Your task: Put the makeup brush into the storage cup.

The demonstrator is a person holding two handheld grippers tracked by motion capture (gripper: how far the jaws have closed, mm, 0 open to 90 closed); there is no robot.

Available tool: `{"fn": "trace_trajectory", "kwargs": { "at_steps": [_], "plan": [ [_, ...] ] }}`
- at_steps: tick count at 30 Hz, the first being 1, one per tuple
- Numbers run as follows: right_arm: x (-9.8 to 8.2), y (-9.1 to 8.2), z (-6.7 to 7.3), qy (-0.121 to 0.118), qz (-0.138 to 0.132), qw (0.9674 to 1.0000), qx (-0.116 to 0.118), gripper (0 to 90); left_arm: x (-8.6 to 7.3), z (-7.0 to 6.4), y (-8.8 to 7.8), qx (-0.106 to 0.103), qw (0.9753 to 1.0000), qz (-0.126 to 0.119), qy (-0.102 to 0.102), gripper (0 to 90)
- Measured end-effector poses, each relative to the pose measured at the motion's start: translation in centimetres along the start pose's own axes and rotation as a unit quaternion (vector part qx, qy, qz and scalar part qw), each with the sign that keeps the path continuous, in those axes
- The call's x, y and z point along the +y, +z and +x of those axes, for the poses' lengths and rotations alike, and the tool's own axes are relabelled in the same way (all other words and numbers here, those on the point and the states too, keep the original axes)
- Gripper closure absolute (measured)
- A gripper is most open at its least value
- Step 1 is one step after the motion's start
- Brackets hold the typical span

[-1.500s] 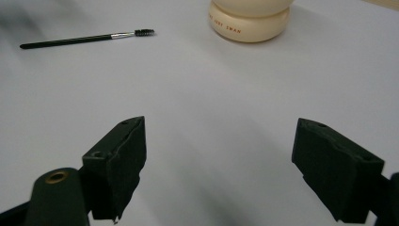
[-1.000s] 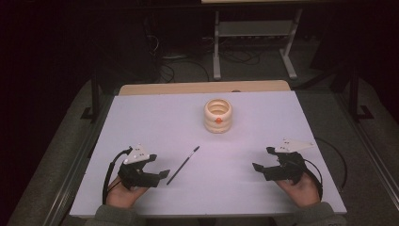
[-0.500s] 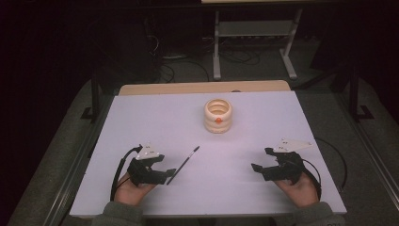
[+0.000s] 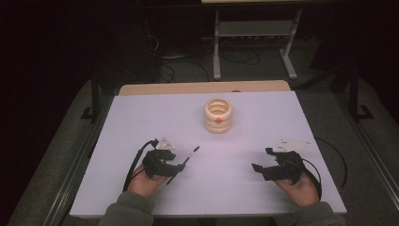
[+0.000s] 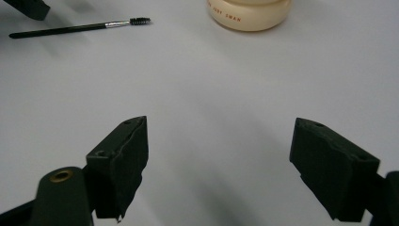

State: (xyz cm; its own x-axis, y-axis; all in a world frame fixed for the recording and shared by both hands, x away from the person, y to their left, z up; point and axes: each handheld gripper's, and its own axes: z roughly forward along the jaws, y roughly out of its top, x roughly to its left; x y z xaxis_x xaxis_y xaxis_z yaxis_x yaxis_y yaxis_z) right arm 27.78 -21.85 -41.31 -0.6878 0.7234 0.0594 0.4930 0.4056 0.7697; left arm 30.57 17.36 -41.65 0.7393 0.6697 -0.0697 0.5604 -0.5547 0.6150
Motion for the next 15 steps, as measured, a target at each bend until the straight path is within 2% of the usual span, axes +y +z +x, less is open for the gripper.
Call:
{"fn": "trace_trajectory", "kwargs": {
  "at_steps": [2,4,6,9,10,15],
  "plan": [
    [0.0,0.0,0.0,-0.001,0.001,1.0,0.0,19.0,0.4,0.2,0.4,-0.006,0.9999,0.015,-0.005,46.7],
    [0.0,0.0,0.0,-0.002,0.002,1.0,0.001,19.2,1.1,0.4,0.9,-0.001,0.9994,0.035,-0.001,48.1],
    [0.1,0.1,0.0,-0.001,0.002,1.0,0.001,19.3,1.7,0.5,1.2,-0.007,0.9989,0.044,-0.01,50.6],
    [0.1,0.1,-0.1,0.0,0.004,1.0,0.002,19.4,2.6,0.6,1.6,0.003,0.9973,0.073,-0.001,51.8],
    [0.1,0.1,-0.1,0.0,0.004,1.0,0.003,19.4,2.9,0.7,1.8,0.0,0.9969,0.078,-0.003,53.4],
    [0.1,0.2,-0.1,-0.003,0.004,1.0,0.004,19.6,3.5,0.5,2.8,0.007,0.9958,0.091,-0.007,59.3]
  ]
}}
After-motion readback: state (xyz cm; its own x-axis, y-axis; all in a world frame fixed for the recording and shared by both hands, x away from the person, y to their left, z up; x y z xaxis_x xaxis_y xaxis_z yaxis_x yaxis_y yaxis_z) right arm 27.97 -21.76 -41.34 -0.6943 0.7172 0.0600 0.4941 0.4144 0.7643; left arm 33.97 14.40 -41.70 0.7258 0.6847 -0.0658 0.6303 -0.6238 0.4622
